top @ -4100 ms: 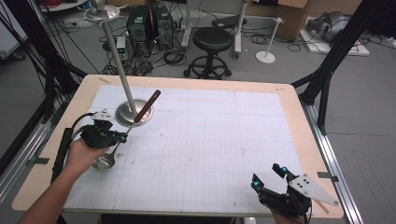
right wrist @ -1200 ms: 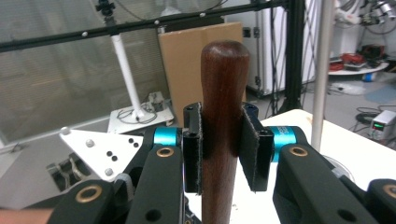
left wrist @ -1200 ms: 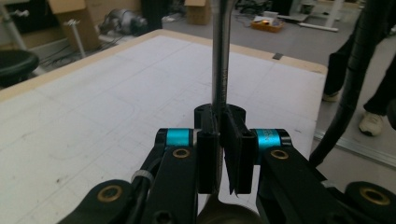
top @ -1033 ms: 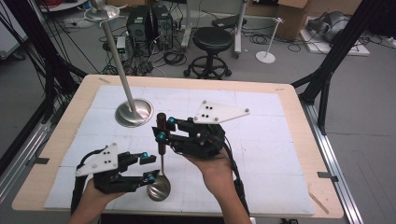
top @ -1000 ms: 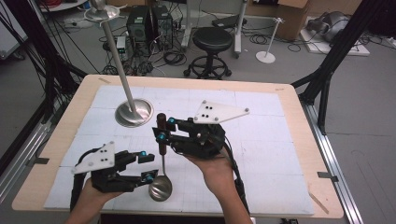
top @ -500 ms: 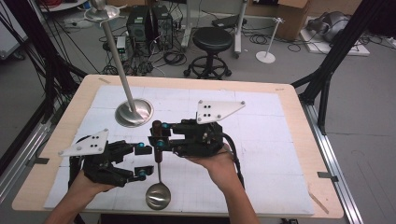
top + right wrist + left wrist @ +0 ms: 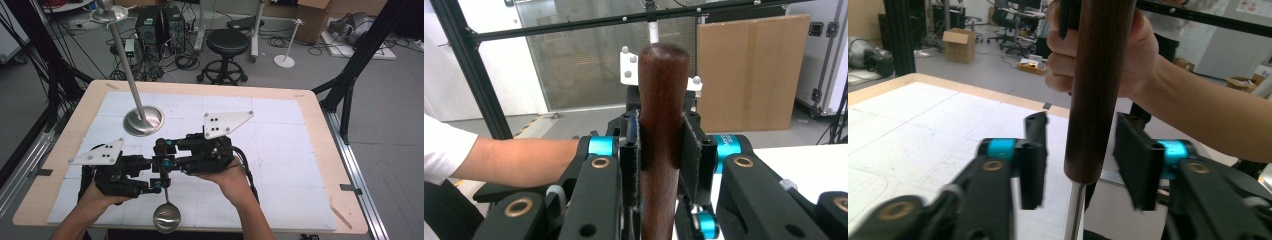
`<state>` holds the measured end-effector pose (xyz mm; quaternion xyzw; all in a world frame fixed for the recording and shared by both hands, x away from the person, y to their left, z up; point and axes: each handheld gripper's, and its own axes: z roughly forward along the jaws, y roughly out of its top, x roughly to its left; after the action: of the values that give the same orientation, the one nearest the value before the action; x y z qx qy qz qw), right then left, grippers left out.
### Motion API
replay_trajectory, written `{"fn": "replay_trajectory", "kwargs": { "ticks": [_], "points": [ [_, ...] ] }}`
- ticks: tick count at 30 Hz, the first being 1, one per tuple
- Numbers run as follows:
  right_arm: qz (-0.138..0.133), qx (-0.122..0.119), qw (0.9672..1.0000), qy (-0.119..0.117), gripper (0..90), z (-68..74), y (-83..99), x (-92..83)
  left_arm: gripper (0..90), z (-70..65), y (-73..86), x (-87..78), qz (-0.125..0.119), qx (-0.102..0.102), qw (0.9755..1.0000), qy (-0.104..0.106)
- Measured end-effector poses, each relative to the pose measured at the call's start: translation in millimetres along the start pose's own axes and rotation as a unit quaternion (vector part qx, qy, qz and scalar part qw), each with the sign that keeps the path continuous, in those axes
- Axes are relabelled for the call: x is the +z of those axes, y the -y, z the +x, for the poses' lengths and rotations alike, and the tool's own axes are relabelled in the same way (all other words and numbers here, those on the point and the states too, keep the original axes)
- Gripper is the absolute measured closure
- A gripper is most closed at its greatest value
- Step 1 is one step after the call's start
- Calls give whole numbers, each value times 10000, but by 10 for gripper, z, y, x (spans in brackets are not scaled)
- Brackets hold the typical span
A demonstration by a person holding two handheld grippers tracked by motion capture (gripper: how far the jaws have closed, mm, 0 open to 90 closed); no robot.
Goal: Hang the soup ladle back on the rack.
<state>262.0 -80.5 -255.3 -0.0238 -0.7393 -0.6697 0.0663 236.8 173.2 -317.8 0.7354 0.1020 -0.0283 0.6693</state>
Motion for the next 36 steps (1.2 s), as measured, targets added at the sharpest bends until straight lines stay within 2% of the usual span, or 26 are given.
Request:
{"fn": "replay_trajectory", "kwargs": {
  "ticks": [2, 6, 9, 10, 11, 12, 16, 19, 20, 24, 25, 26, 28, 31, 33, 34, 35, 36],
  "points": [
    [-10, -13, 10000, 0, 729, -3, 9, -3, 685, 5, 2, -2, 15, 92, 10000, -8],
    [-62, 13, 10000, 47, 729, -23, 32, -21, 728, -6, 4, 11, 36, 236, 9997, -83],
    [-129, 111, 9998, 81, 715, -39, 50, -32, 734, -3, -5, 16, 49, 188, 9996, -203],
    [-268, 201, 9993, 151, 612, -46, 57, -42, 735, 4, -6, 15, 62, 162, 9995, -254],
    [-409, 251, 9985, 254, 442, -46, 56, -56, 735, 16, -7, 8, 82, 154, 9992, -368],
    [-574, 322, 9961, 587, 359, -32, 49, -91, 735, 21, -9, 0, 97, 152, 9989, -439],
    [-811, 274, 9896, 1152, 226, 20, 52, -288, 736, 68, -35, -85, 28, 65, 9971, -762],
    [-891, 172, 9808, 1724, 196, 95, 105, -496, 736, 133, -91, -173, 62, 64, 9942, -1072],
    [-897, 128, 9758, 1992, 186, 132, 143, -591, 736, 158, -117, -202, 58, 78, 9932, -1159],
    [-856, 136, 9557, 2812, 166, 260, 337, -882, 736, 276, -228, -306, 15, 30, 9902, -1394],
    [-804, 154, 9518, 2956, 165, 284, 383, -929, 736, 317, -273, -340, 48, 50, 9890, -1479],
    [-715, 169, 9454, 3175, 165, 320, 464, -999, 736, 347, -308, -366, 32, 62, 9875, -1575],
    [-601, 212, 9376, 3418, 165, 382, 601, -1102, 735, 415, -377, -414, 24, 62, 9851, -1717],
    [-599, 337, 9349, 3481, 164, 453, 812, -1250, 735, 513, -472, -464, 17, 44, 9822, -1878],
    [-609, 413, 9310, 3575, 163, 482, 940, -1328, 736, 559, -514, -483, 17, 50, 9811, -1933],
    [-608, 449, 9294, 3611, 162, 486, 967, -1346, 736, 600, -555, -490, 11, 37, 9797, -2006],
    [-564, 510, 9248, 3728, 163, 498, 1034, -1390, 736, 627, -584, -491, 20, 32, 9785, -2060],
    [-560, 515, 9236, 3757, 163, 504, 1072, -1414, 736, 652, -612, -490, 28, 45, 9775, -2110]
  ]
}}
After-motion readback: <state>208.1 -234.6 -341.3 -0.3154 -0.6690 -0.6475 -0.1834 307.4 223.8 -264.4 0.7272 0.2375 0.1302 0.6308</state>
